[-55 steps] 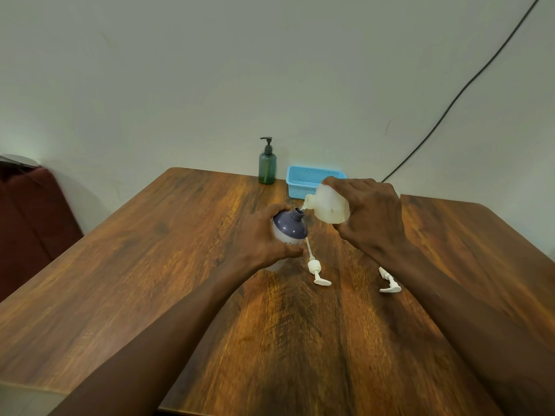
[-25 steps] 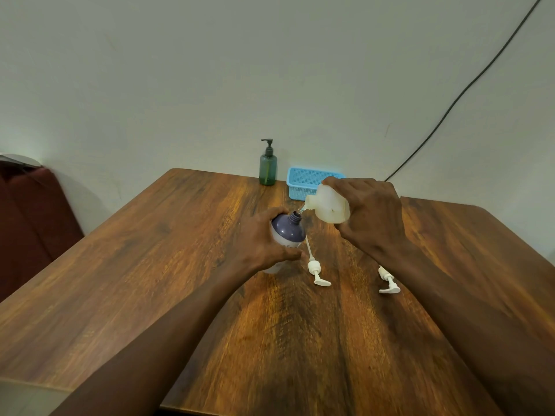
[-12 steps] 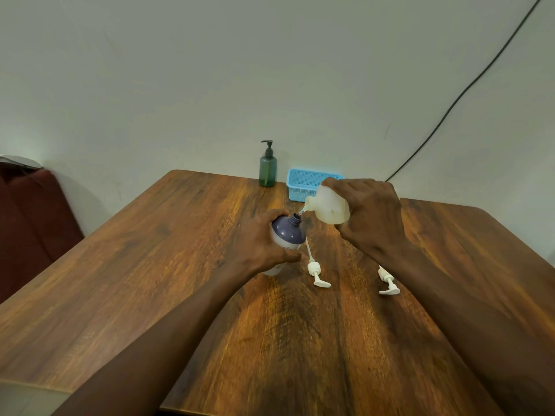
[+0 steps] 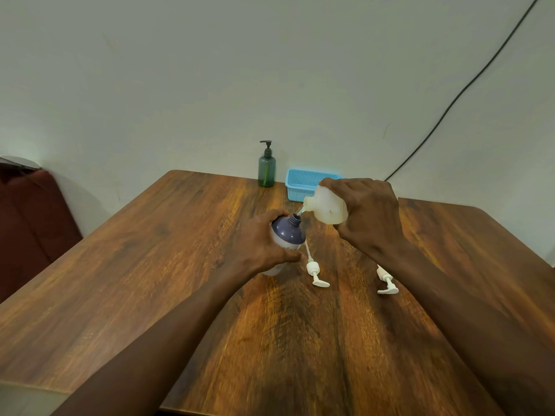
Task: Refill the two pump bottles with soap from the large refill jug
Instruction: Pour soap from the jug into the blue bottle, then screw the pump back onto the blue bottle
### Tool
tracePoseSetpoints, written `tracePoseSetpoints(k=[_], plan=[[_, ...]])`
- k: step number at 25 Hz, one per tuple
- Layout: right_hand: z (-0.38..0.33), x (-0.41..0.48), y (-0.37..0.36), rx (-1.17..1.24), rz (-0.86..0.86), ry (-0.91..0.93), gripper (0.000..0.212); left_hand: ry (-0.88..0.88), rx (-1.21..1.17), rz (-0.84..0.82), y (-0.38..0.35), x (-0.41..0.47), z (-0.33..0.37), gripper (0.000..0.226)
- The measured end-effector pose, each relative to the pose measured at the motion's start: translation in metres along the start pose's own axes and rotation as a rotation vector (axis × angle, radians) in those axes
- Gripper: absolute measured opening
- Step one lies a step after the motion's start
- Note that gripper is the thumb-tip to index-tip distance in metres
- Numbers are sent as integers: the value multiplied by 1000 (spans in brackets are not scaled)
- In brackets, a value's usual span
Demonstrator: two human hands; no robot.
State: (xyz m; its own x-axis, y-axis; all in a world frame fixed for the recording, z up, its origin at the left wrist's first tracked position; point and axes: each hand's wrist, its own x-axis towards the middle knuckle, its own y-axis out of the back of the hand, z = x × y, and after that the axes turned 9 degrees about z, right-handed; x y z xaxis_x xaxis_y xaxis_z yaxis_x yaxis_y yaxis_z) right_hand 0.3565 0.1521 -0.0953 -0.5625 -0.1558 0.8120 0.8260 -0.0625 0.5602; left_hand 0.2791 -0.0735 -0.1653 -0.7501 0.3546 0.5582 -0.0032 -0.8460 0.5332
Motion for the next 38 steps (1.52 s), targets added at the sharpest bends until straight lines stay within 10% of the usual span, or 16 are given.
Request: tracePoseSetpoints(k=[19,38], plan=[[2,-5,-3,55,-21,-45,77,0,12,25,-4,0,6,98],[29,-53,-50,523,-142,-868,93,63,-15,57,0,-5,6,83]])
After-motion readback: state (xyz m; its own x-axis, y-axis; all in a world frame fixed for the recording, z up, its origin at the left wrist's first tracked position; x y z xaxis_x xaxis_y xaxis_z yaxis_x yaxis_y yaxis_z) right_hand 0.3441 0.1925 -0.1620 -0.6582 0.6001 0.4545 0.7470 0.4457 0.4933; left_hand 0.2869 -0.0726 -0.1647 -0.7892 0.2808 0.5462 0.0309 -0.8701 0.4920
